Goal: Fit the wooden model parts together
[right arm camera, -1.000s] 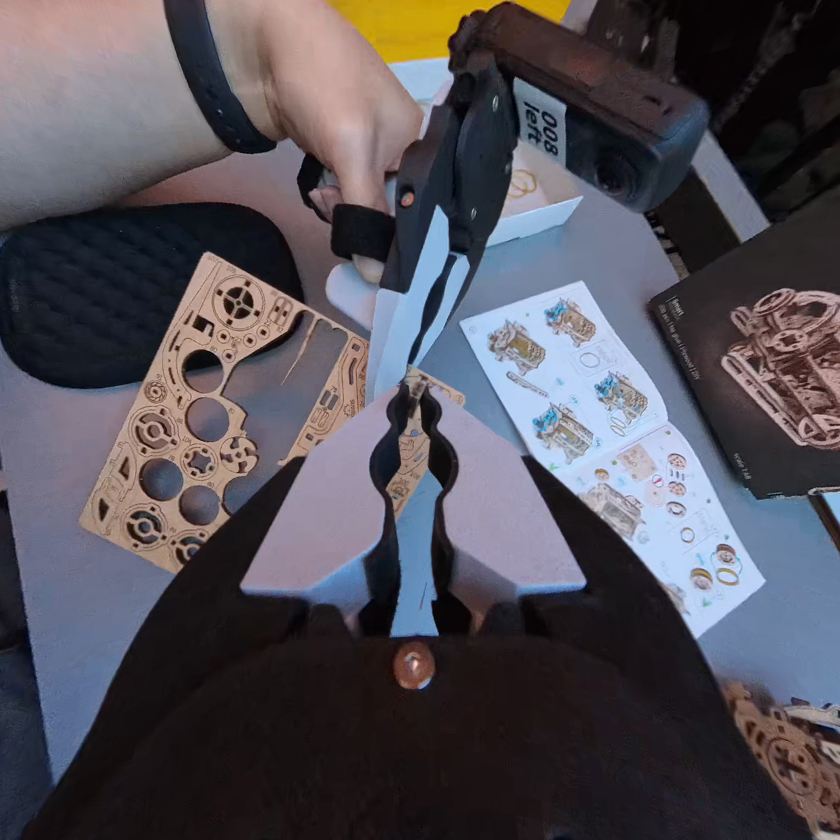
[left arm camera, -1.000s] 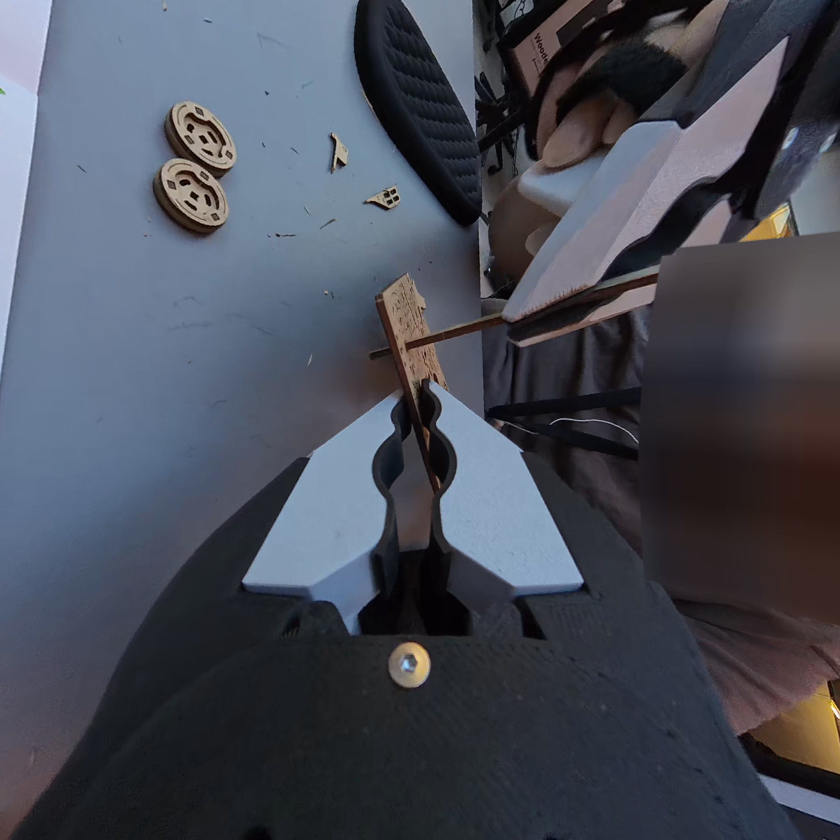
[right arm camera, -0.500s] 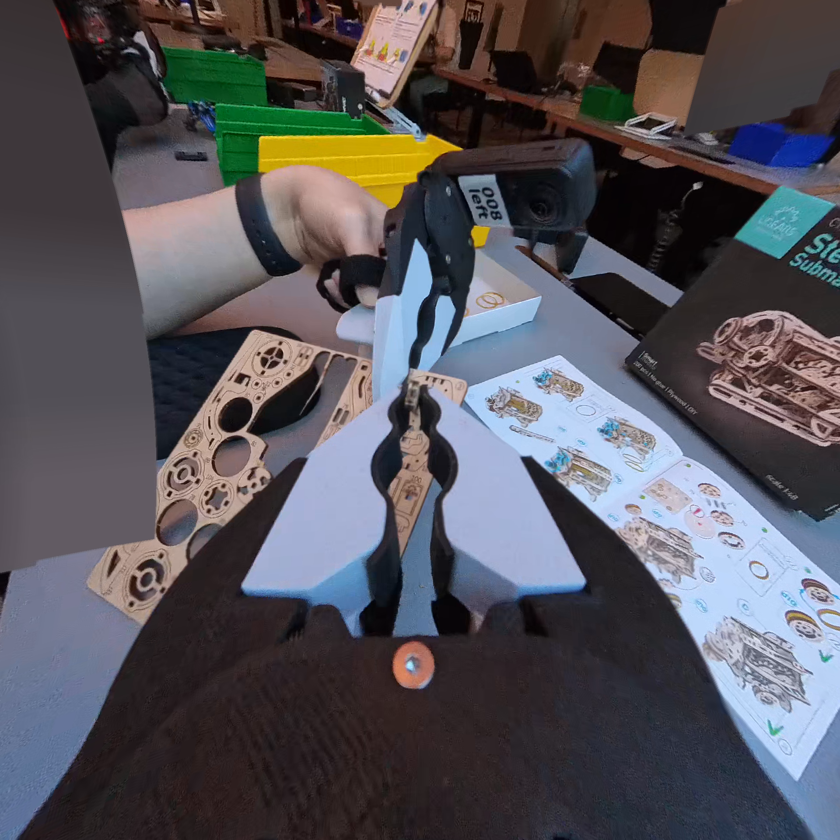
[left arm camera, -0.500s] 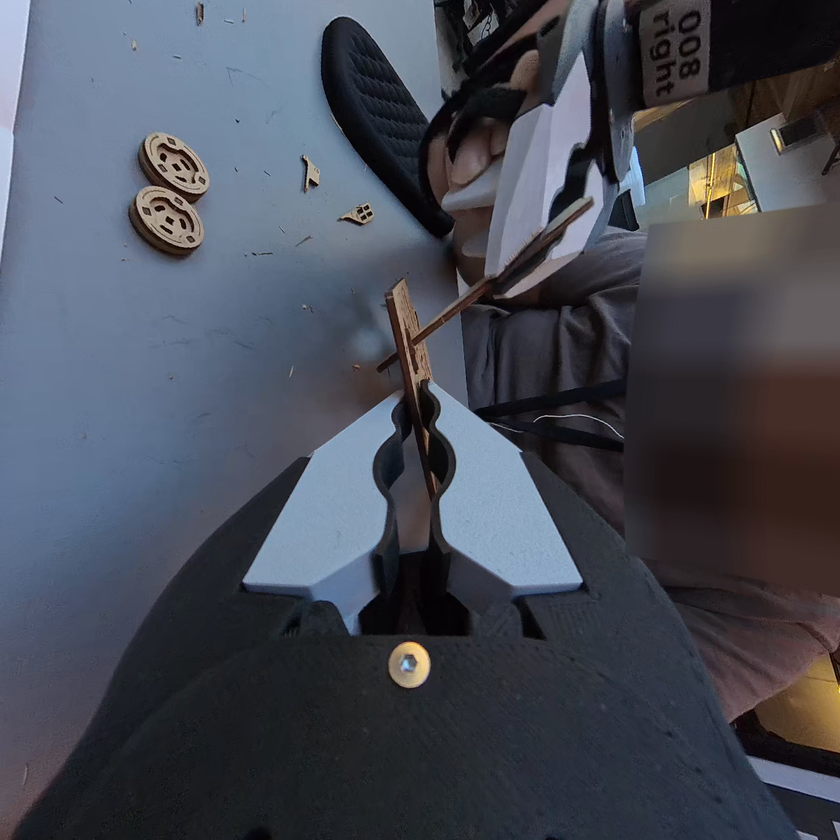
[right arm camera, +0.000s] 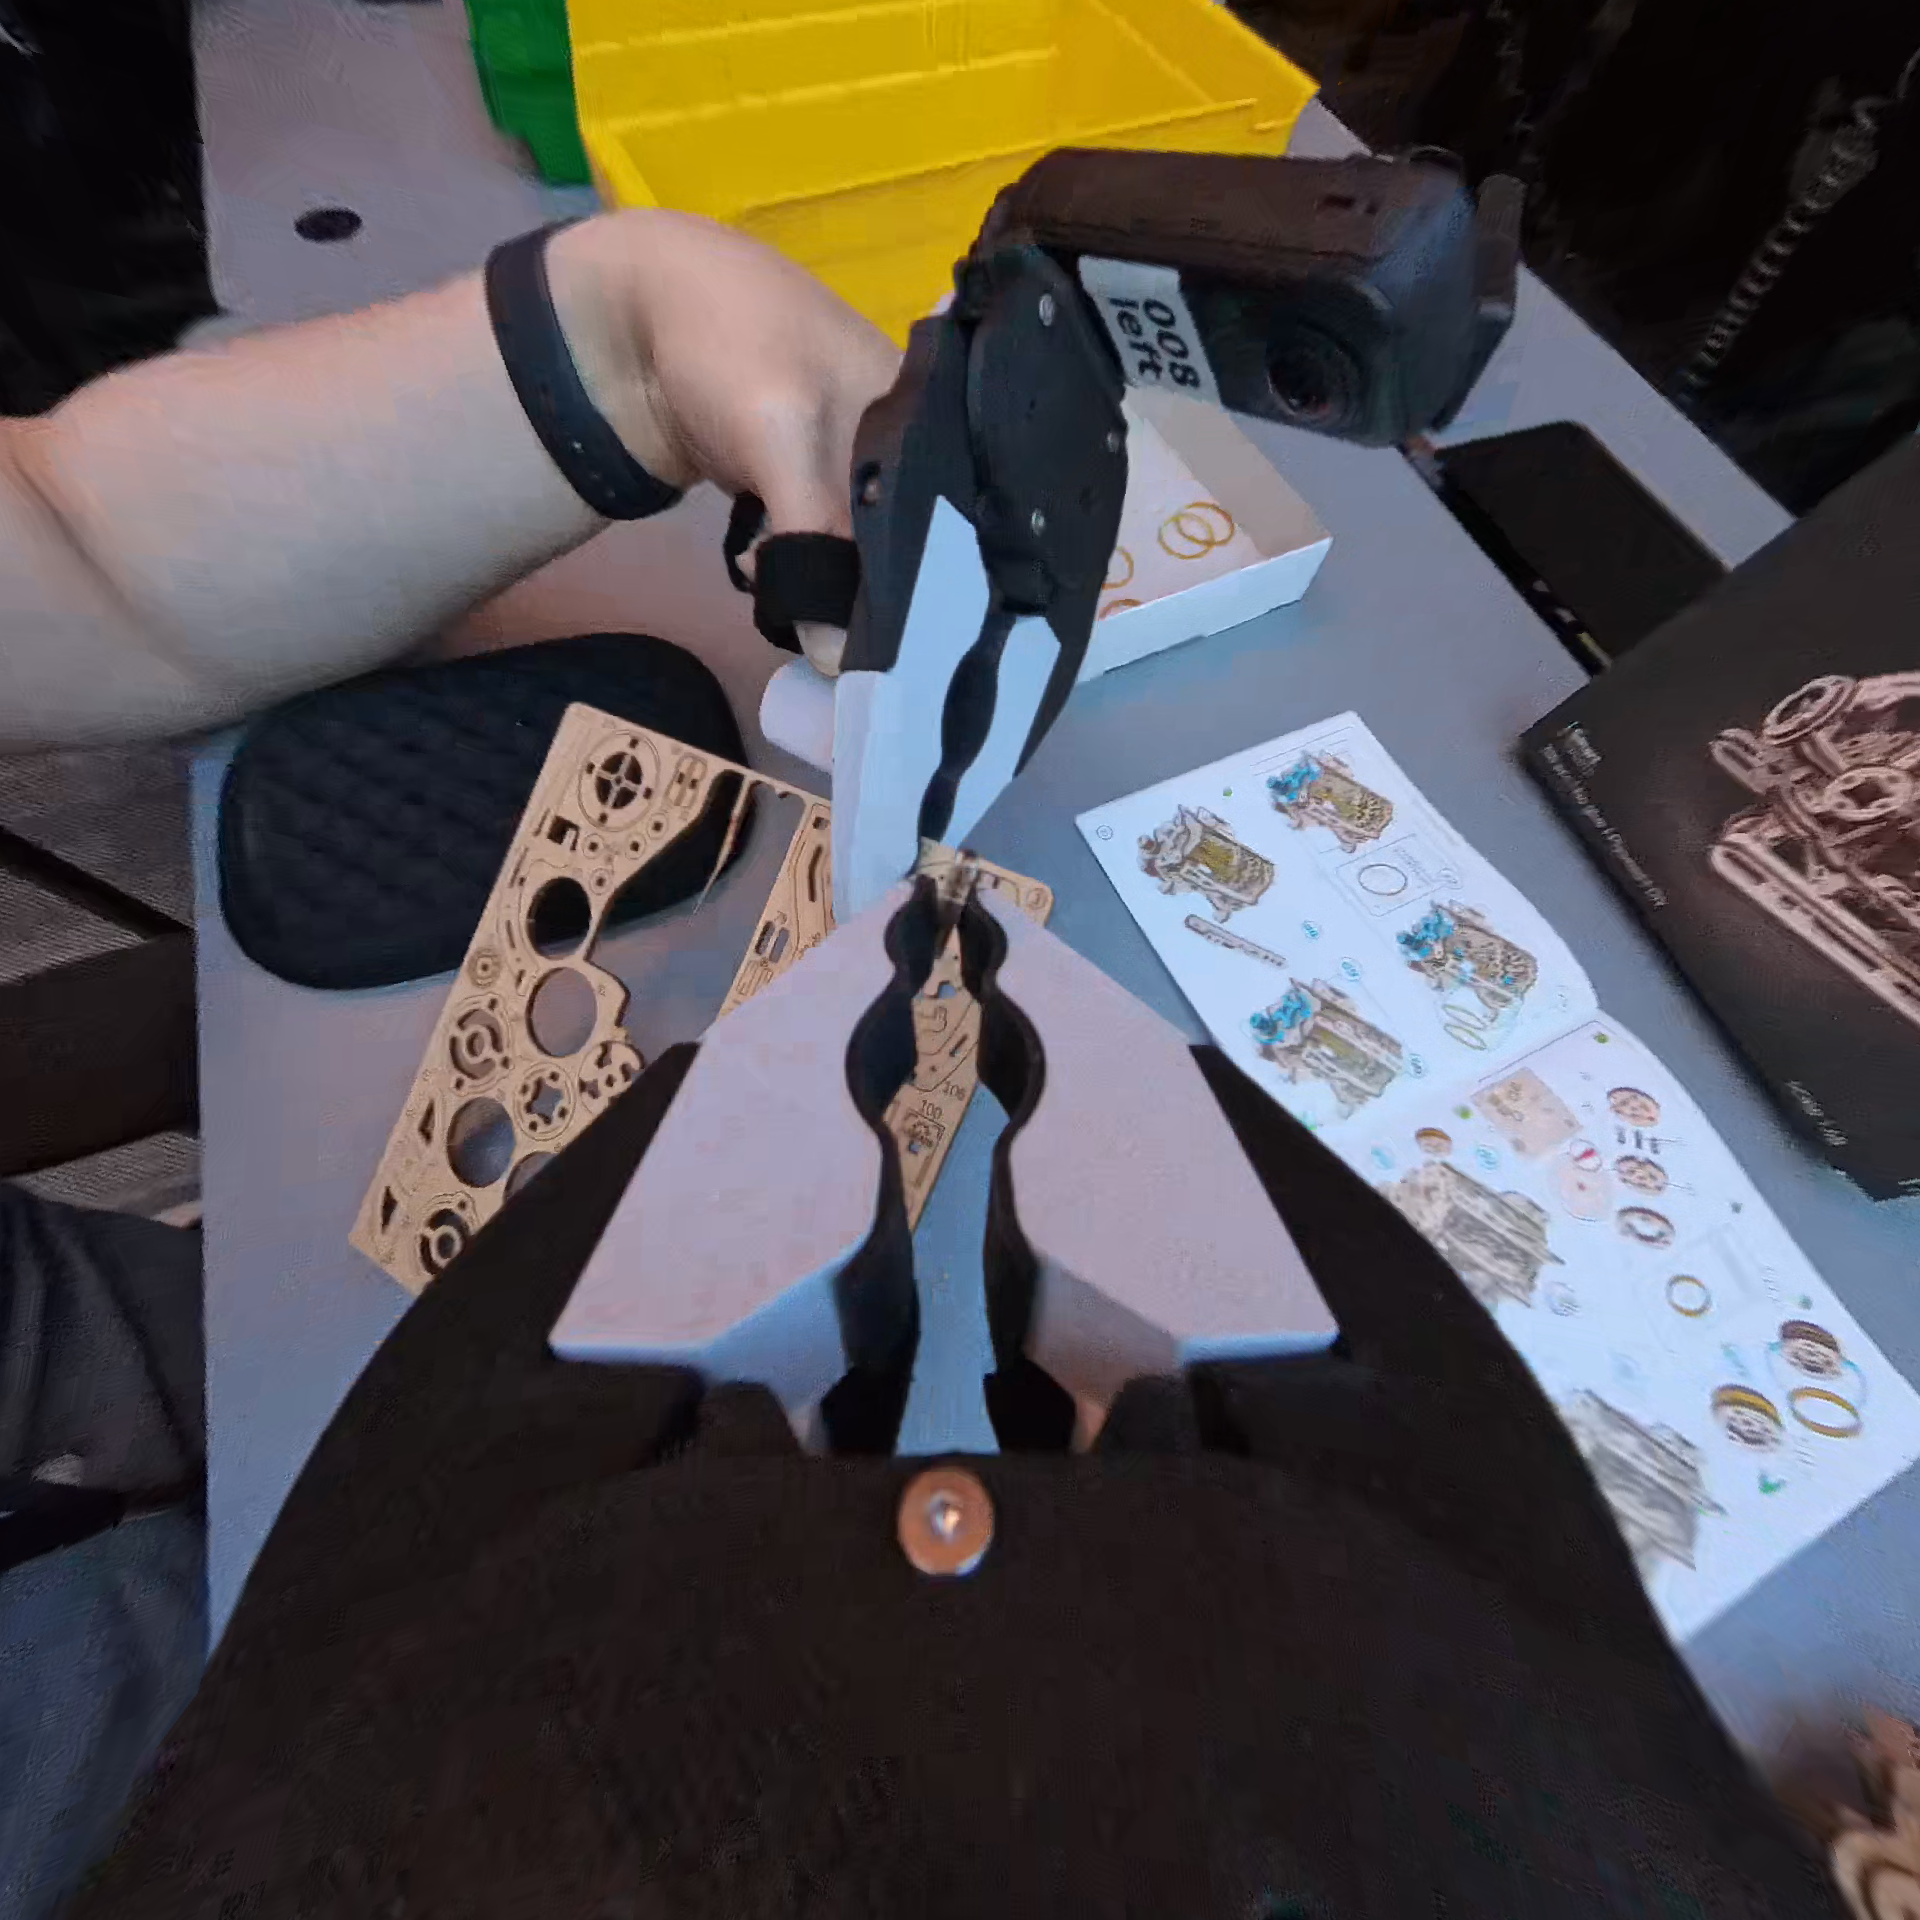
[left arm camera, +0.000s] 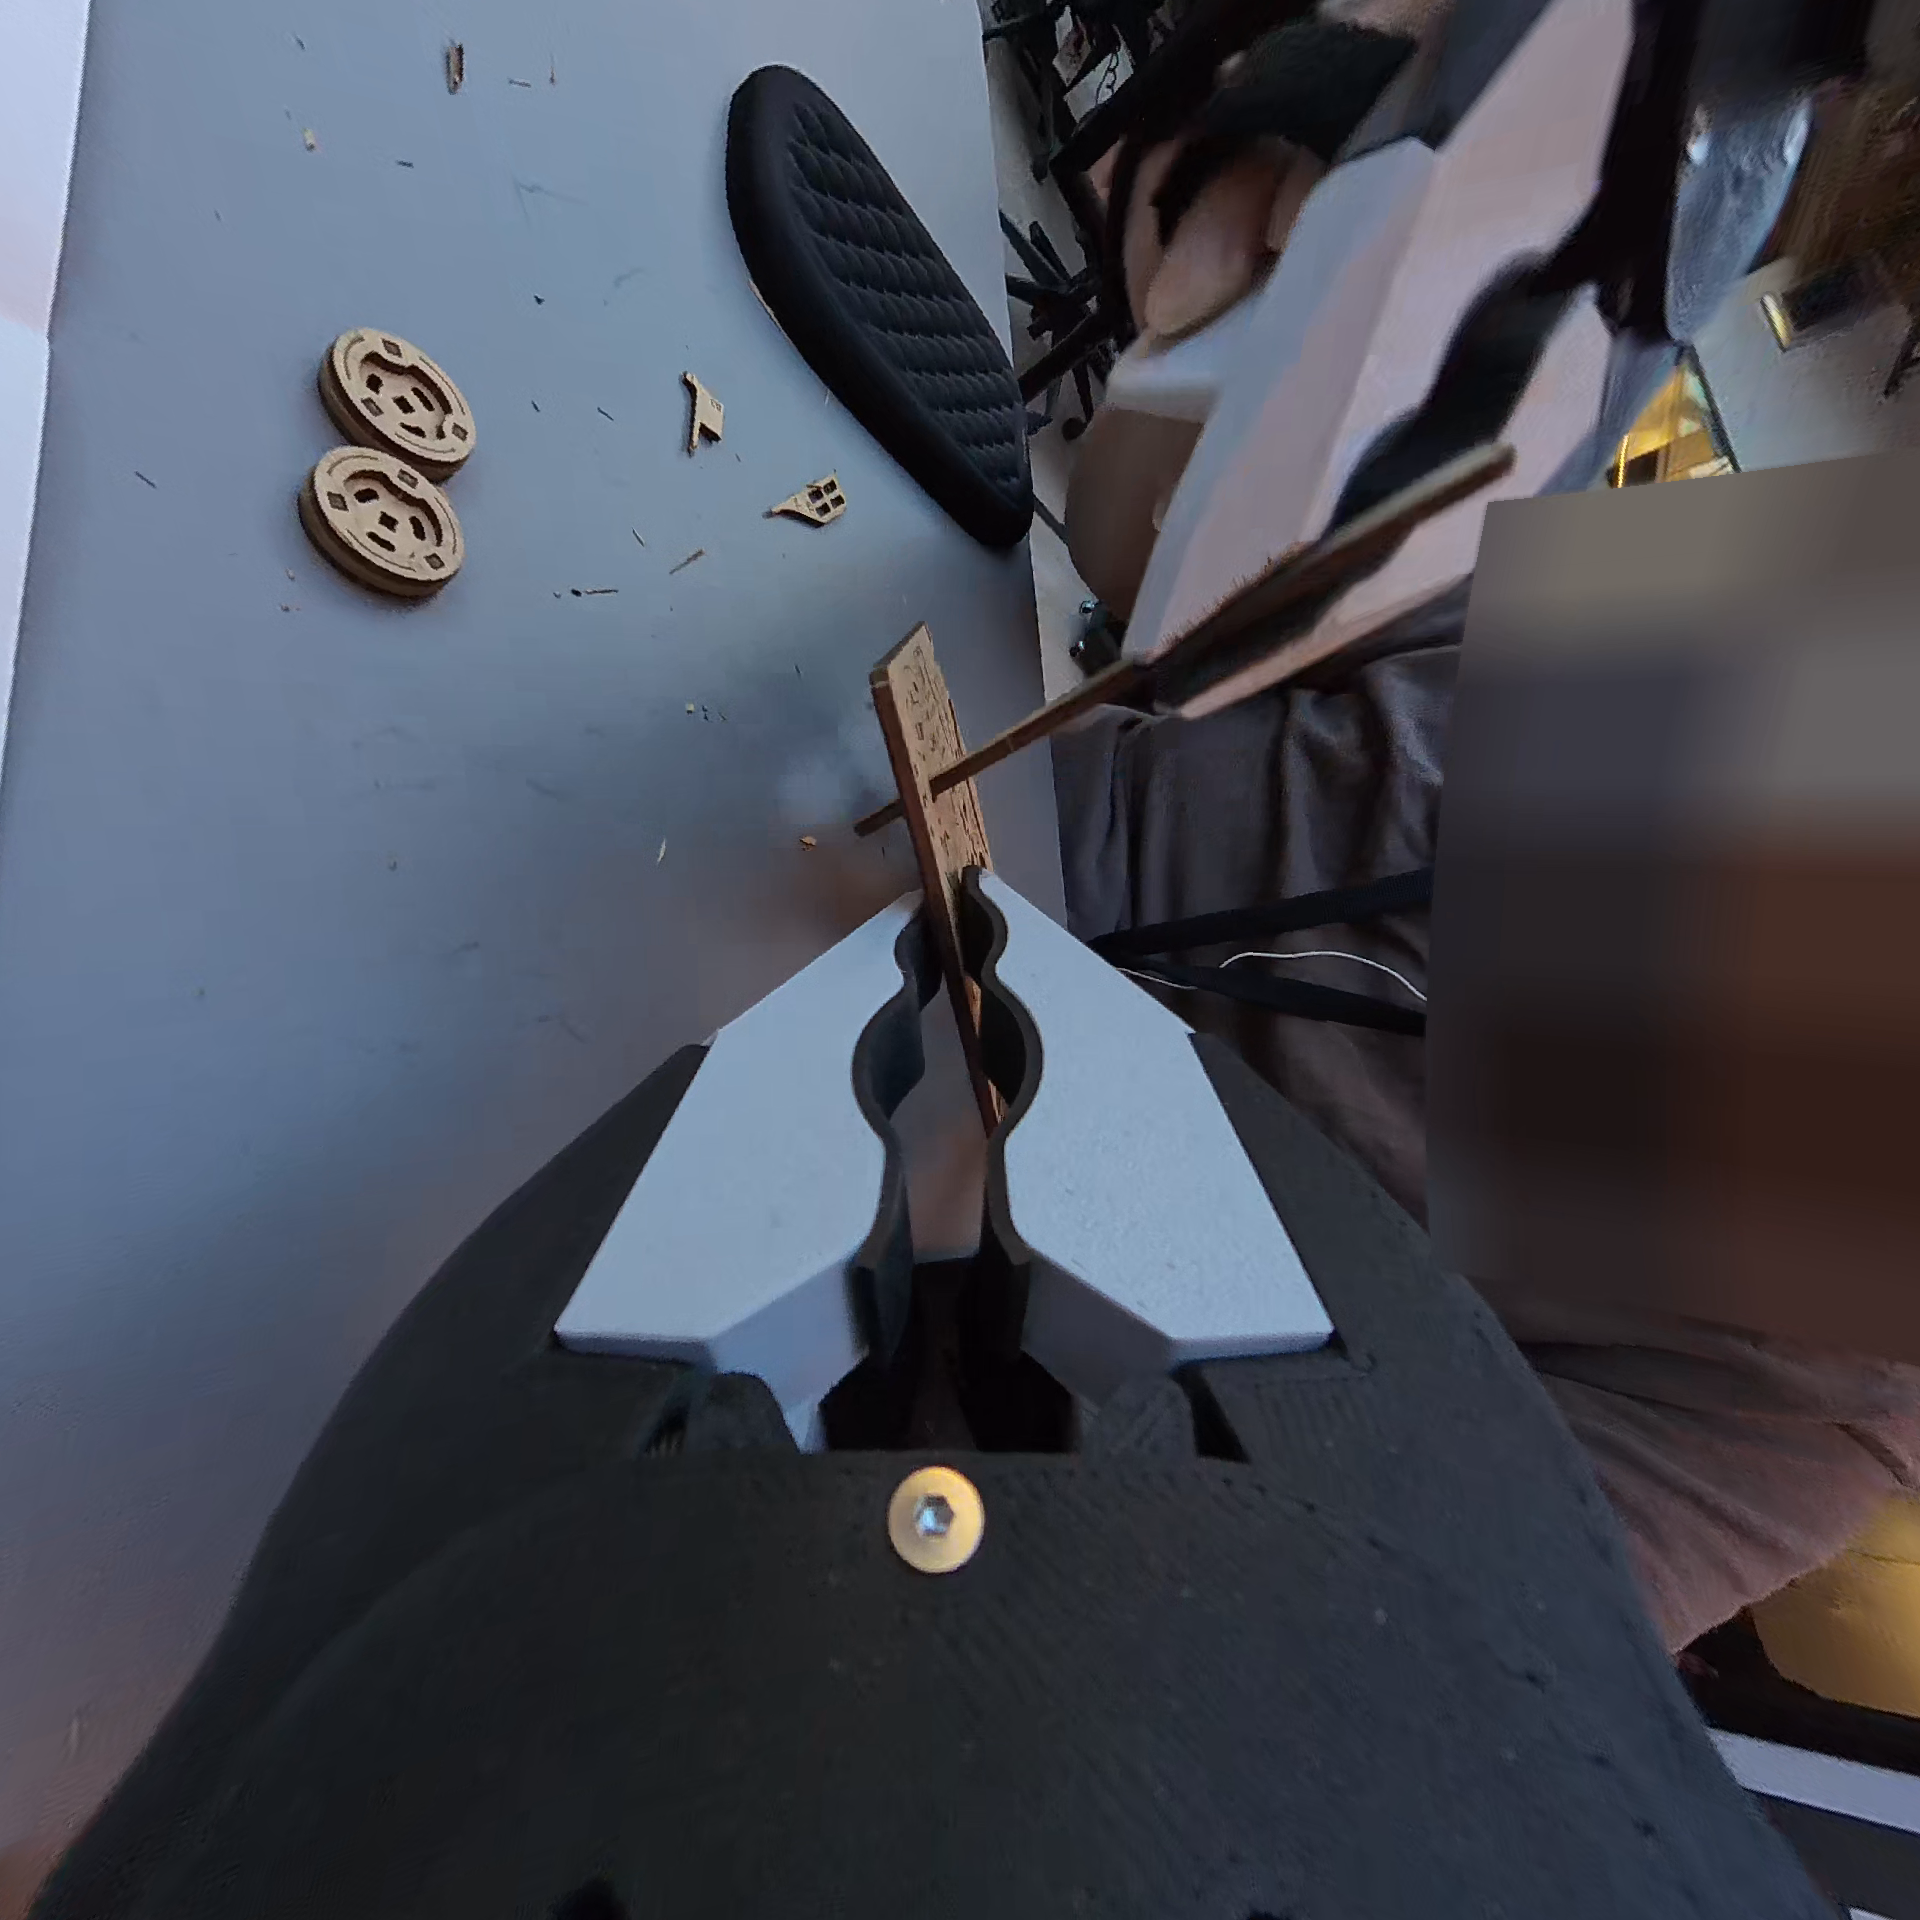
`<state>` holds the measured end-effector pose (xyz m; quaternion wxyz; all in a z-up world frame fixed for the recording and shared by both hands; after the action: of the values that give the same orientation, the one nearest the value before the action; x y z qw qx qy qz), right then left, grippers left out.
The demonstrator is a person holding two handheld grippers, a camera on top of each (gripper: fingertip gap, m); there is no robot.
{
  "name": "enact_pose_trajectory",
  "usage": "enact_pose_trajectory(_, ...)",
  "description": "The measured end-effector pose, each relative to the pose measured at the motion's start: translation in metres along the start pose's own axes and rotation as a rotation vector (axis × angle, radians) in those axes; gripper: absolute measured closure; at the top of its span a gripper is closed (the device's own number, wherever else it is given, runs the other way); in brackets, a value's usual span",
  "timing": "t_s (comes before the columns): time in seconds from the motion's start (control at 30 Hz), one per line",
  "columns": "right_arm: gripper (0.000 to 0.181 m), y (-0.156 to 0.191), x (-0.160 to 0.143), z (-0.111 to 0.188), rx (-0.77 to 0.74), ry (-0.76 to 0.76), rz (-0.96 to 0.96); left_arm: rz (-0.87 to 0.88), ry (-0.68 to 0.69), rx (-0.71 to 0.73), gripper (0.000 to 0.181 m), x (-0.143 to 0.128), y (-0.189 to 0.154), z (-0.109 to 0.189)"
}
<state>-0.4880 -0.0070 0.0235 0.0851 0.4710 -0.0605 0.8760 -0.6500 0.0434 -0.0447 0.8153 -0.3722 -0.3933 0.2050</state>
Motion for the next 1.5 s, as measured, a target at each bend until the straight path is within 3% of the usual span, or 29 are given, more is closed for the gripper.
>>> enact_pose_trajectory(0.03, 0.178, -0.006, -0.006, 0.005, 0.051, -0.057, -0.050, -0.011, -0.005, -0.009, 0.180, 0.000, -0.002, 0.001)
enact_pose_trajectory(0.13, 0.178, -0.008, -0.024, 0.010, 0.088, -0.199, -0.094, -0.021, -0.027, -0.004, 0.179, 0.002, -0.006, 0.005)
enact_pose_trajectory(0.23, 0.178, 0.012, -0.034, 0.005, -0.078, -0.267, 0.013, -0.004, -0.017, 0.023, 0.180, 0.002, -0.003, 0.005)
enact_pose_trajectory(0.33, 0.178, 0.036, -0.029, -0.004, -0.266, -0.209, 0.189, 0.020, -0.010, 0.029, 0.180, 0.001, 0.000, 0.002)
enact_pose_trajectory(0.47, 0.178, 0.049, -0.011, -0.022, -0.359, -0.012, 0.336, 0.029, 0.018, 0.068, 0.180, 0.001, 0.001, -0.001)
enact_pose_trajectory(0.6, 0.178, 0.028, 0.005, -0.019, -0.215, 0.060, 0.204, 0.011, 0.017, 0.061, 0.179, 0.001, 0.000, -0.001)
enact_pose_trajectory(0.73, 0.178, -0.008, 0.002, 0.003, 0.044, -0.089, -0.053, -0.024, -0.027, 0.011, 0.179, 0.002, -0.007, 0.005)
enact_pose_trajectory(0.83, 0.180, -0.020, -0.008, 0.011, 0.134, -0.190, -0.156, -0.051, -0.034, -0.016, 0.180, 0.005, -0.013, 0.004)
enact_pose_trajectory(1.0, 0.179, 0.007, -0.009, 0.006, -0.029, -0.182, 0.037, -0.028, -0.031, -0.024, 0.180, 0.004, -0.010, 0.003)
enact_pose_trajectory(1.23, 0.179, 0.048, -0.009, -0.014, -0.364, 0.025, 0.442, 0.011, -0.032, 0.018, 0.180, 0.003, -0.004, 0.004)
enact_pose_trajectory(1.33, 0.179, 0.044, -0.018, -0.017, -0.354, 0.025, 0.398, 0.032, -0.038, 0.039, 0.180, 0.001, -0.001, 0.008)
enact_pose_trajectory(1.5, 0.179, 0.039, -0.021, -0.011, -0.234, -0.160, 0.323, 0.032, -0.020, 0.038, 0.180, -0.001, -0.005, 0.009)
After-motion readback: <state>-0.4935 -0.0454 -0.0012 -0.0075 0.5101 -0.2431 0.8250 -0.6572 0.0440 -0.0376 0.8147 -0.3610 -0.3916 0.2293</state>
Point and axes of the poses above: each gripper's, where its closed fingertips meet, z back along the fingers, x out of its top, y = z × x across the jaws, the point moved 10 cm from there along z, back along the fingers, and after that the axes turned 4 degrees about x, right-handed, at the moved point
